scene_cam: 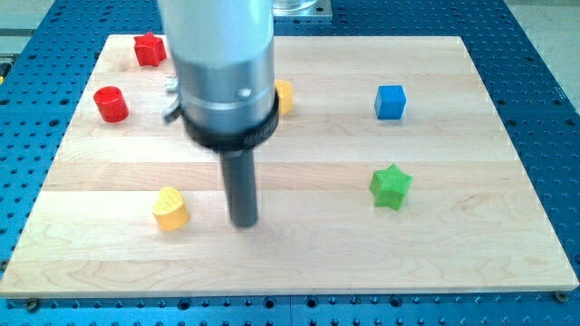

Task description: Push the yellow heart diagonal to the yellow hexagon

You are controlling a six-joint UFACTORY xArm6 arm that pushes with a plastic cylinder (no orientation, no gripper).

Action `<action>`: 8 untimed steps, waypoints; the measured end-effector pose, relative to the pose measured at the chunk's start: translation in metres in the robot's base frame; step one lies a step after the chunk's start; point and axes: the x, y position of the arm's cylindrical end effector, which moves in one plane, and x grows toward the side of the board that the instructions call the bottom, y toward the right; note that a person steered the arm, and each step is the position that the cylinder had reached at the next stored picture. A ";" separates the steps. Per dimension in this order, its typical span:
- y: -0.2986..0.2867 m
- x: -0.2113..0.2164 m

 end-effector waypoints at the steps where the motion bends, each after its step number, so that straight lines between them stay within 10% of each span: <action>1: -0.077 -0.002; 4: -0.133 -0.091; 6: -0.091 -0.069; 8: -0.111 -0.186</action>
